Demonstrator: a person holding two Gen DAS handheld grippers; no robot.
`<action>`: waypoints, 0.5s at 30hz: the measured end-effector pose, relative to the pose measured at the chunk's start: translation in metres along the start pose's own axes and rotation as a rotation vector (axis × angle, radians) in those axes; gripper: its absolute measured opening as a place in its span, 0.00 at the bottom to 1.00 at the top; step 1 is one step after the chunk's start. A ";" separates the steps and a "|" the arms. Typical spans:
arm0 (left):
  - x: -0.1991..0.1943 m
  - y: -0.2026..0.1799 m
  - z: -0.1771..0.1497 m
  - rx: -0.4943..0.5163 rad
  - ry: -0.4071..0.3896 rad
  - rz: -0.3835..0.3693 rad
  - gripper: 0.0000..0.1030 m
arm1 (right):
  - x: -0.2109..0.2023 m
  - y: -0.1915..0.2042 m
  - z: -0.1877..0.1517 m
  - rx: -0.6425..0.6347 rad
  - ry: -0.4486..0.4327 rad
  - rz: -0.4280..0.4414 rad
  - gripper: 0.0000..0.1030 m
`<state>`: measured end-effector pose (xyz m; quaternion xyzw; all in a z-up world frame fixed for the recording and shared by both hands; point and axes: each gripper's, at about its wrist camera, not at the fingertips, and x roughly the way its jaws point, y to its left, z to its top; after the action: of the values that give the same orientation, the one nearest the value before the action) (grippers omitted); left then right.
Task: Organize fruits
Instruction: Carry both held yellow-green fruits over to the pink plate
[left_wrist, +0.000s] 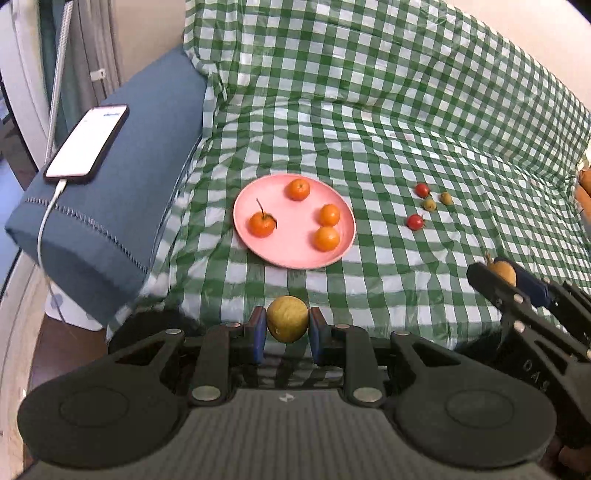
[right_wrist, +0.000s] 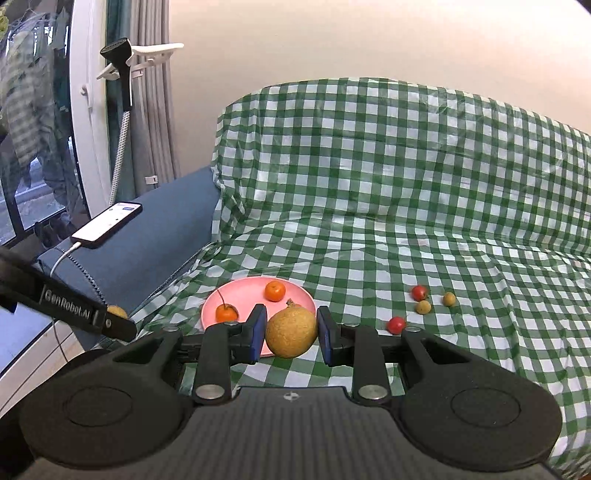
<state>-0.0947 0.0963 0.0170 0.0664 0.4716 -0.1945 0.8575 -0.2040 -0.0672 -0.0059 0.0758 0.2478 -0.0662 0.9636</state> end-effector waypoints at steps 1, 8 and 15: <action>0.001 0.000 -0.003 -0.006 0.002 -0.008 0.26 | -0.002 0.001 0.000 0.001 0.004 -0.003 0.30; -0.003 0.005 -0.011 -0.028 -0.015 -0.035 0.26 | -0.009 0.001 0.000 -0.012 0.006 -0.019 0.30; -0.003 0.007 -0.009 -0.025 -0.015 -0.047 0.26 | -0.009 -0.004 0.000 -0.013 0.005 -0.023 0.30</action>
<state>-0.1006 0.1062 0.0139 0.0432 0.4690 -0.2090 0.8570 -0.2122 -0.0700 -0.0016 0.0670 0.2513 -0.0756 0.9626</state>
